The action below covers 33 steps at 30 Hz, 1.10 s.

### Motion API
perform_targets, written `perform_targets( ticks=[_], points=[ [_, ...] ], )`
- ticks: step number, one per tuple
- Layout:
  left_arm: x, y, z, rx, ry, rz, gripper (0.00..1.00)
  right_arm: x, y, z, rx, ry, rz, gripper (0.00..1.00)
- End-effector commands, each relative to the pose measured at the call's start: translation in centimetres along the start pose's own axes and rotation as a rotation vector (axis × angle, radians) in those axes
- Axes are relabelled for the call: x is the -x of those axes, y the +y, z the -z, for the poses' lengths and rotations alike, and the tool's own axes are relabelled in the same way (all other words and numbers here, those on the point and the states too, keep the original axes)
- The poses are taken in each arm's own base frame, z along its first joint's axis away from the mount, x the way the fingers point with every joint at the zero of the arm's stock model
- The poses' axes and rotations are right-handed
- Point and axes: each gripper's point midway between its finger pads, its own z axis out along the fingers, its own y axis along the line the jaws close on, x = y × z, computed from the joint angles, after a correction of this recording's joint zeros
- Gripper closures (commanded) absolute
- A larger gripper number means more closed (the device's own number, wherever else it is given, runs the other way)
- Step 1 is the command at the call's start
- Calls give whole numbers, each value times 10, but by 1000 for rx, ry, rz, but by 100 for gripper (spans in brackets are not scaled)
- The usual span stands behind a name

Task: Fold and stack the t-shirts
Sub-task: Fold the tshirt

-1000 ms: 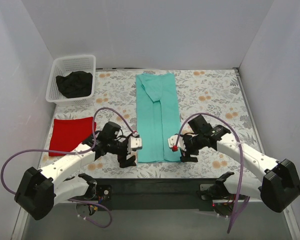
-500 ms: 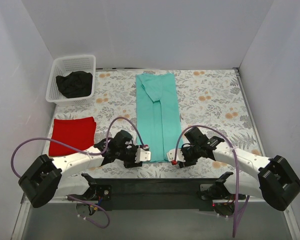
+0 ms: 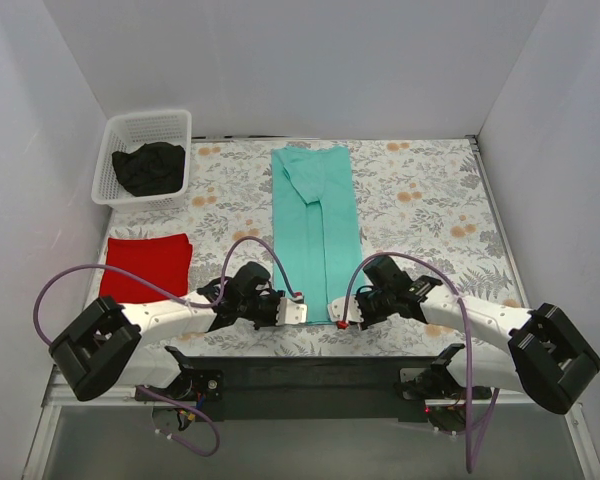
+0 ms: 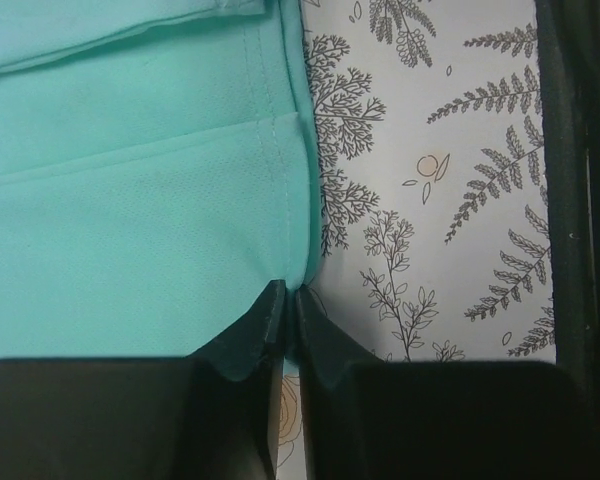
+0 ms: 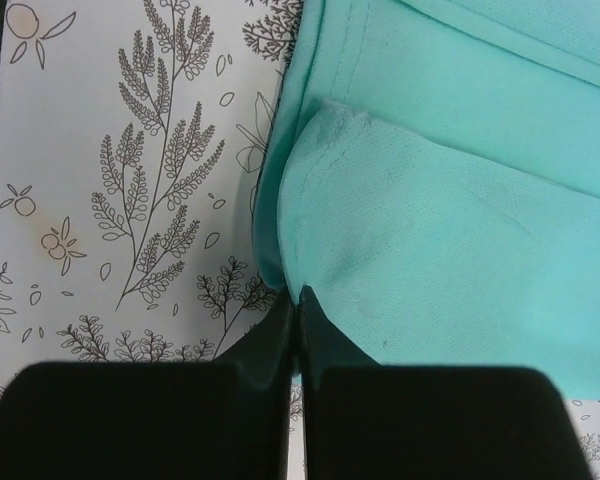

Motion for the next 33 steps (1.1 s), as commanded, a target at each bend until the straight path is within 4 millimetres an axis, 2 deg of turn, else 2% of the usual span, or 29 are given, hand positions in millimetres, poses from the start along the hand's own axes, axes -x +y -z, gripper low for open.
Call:
perform_targets(
  ticks=[1,5,8,9,12,15,17,19,20,22,23,24,25,26,27,28,29,30,31,32,33],
  points=[
    [-7,-10,4,-16,52,26,98,-17,29,0,80,89,-73,99],
    [19,-20,10,-62,17,18,100,17,35,8,104,27,-32,99],
    [46,-28,22,-86,-29,39,100,45,34,22,123,-25,-72,99],
    [58,-25,27,-77,-52,61,100,51,32,27,127,-35,-82,99],
    [67,-21,40,-53,-62,88,100,61,16,39,89,-34,-61,99],
    [77,-5,49,-12,-92,92,100,68,-3,46,43,-37,5,99],
    [84,13,56,12,-115,102,100,72,-18,49,26,-38,20,99],
    [81,33,60,41,-121,117,100,75,-31,52,11,-48,24,99],
    [87,44,63,57,-144,108,100,74,-48,56,-15,-48,25,99],
    [79,67,65,100,-137,114,100,71,-62,58,-30,-51,22,99],
    [85,79,68,111,-154,107,100,61,-72,59,-40,-36,-4,99],
    [84,87,69,120,-157,108,100,63,-87,64,-65,-43,17,99],
    [74,100,68,135,-144,128,100,62,-95,67,-76,-49,16,99],
    [74,108,69,141,-151,128,100,51,-104,66,-79,-36,-9,99],
    [80,122,71,153,-168,119,100,53,-119,71,-101,-40,17,99],
    [70,134,69,161,-158,138,100,52,-127,72,-111,-43,18,99],
    [67,142,68,165,-156,145,100,40,-134,68,-103,-28,-5,99],
    [75,157,71,177,-180,129,100,43,-151,73,-128,-33,12,99],
    [68,169,73,194,-174,137,100,41,-159,74,-135,-38,12,99],
    [59,177,65,182,-158,150,100,29,-167,69,-128,-26,-14,99],
    [62,193,70,204,-172,142,100,30,-183,74,-152,-29,-7,99]
  ],
)
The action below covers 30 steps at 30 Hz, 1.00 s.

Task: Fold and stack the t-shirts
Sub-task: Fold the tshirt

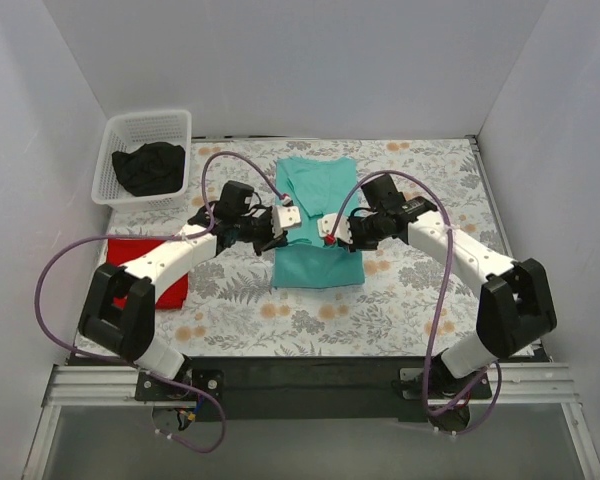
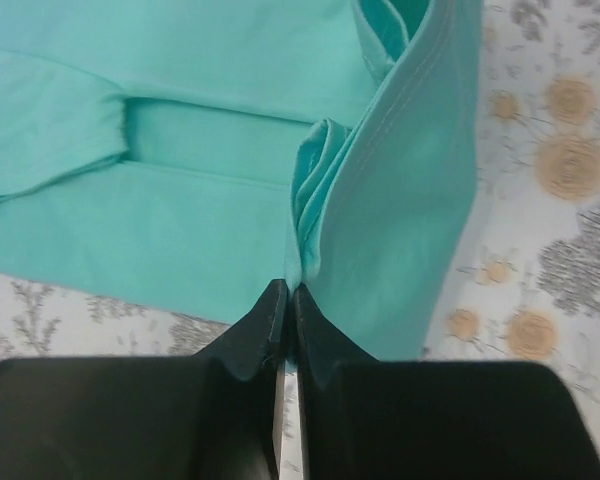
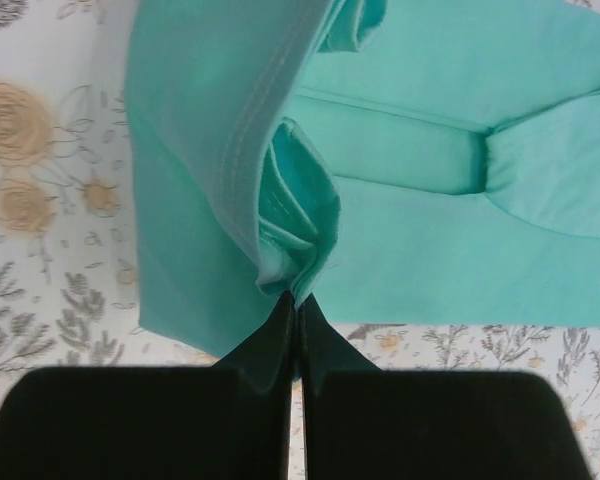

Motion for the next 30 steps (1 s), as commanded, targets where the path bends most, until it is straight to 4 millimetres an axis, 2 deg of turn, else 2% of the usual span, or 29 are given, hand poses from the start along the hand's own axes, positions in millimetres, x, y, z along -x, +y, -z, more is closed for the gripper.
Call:
perform_targets(
  ticks=[1,2,5,6,7,9,10,14,21,30],
  points=[
    [23,44,-1,31,-79,-68,100,5,-45,4,-41,-41,82,99],
    [14,52,-9,24,-63,-61,100,-7,-52,-2,-34,-29,57,99],
    [15,84,-11,61,-69,-79,100,-17,-77,-9,-44,-28,55,99],
    [6,90,-20,51,-57,-75,100,-18,-83,-11,-46,-28,54,99],
    [8,102,-19,72,-59,-82,100,-25,-85,-19,-30,-26,42,99],
    [-5,114,-28,69,-43,-77,100,-28,-98,-23,-41,-24,51,99],
    [-8,118,-31,67,-40,-79,100,-35,-98,-32,-24,-16,40,99],
    [-16,139,-41,83,-31,-80,100,-50,-111,-43,-19,-1,26,99],
    [-37,146,-57,79,-12,-74,100,-68,-124,-57,-16,18,19,99],
    [-44,156,-67,98,-5,-83,100,-77,-127,-64,-10,21,13,99]
  ],
)
